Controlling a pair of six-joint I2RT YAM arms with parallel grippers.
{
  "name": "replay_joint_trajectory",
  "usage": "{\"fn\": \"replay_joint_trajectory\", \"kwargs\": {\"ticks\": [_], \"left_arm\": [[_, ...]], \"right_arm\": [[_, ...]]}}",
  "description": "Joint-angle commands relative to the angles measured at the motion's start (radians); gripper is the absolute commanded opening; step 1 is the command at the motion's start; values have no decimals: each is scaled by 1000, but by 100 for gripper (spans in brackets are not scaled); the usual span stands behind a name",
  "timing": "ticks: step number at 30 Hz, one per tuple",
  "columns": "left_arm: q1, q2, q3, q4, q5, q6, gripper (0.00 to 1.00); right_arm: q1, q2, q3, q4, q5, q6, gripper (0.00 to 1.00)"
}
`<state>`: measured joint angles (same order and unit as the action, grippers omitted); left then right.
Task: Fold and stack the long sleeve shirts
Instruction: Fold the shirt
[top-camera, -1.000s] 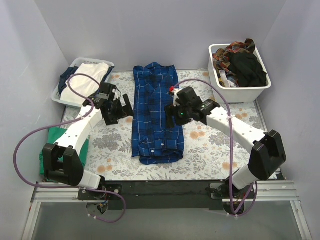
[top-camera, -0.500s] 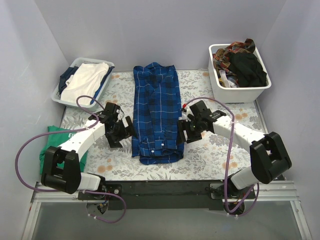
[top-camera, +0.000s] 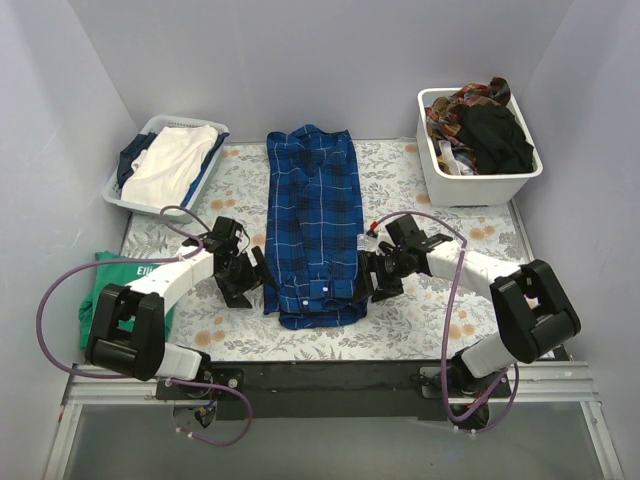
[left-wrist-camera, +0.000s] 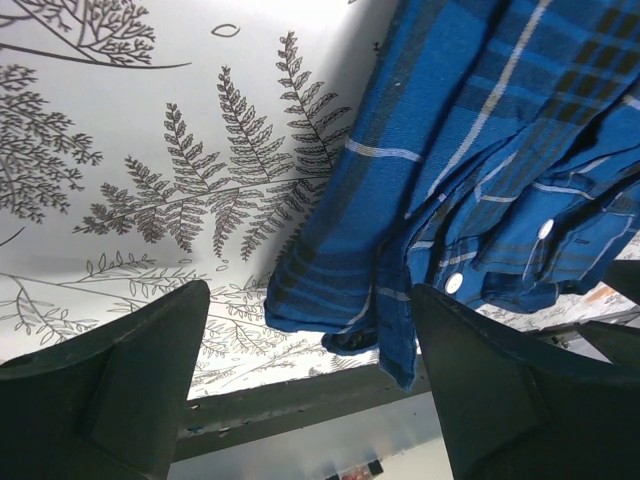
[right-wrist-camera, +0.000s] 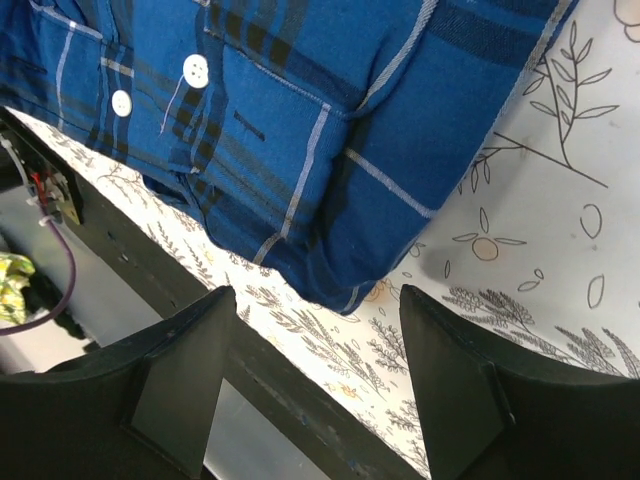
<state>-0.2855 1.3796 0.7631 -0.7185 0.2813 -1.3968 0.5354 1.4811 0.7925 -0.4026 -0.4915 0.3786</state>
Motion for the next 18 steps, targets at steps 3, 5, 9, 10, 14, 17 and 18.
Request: {"fn": "replay_joint_trajectory", "kwargs": {"ticks": [3,5,9,10,14,17,18], "left_arm": [[-6,18,-34,37,47,-7,77],[-6,18,-47,56,52,-21,76],[-6,9,-93,103,76,-44,74],[-7,4,-102,112,81,-47,74],[-6,-10,-105,184,101,-47,76],[-6,-20,-104,230,121,-64,79],[-6,-20,-104,238,125,-70,79]], "right_arm": [[-9,57,-24,117,-111,54,74],[-11,70,-38,130,-125,63,73],[-17,58,-70,131,-131,75,73],[-20,39,-81,136,-133,74,73],[-28,45,-88,149,-154,74,74],[-28,64,-76,166,-156,80,73],[-28,67,-72,166,-153,82,73]]}}
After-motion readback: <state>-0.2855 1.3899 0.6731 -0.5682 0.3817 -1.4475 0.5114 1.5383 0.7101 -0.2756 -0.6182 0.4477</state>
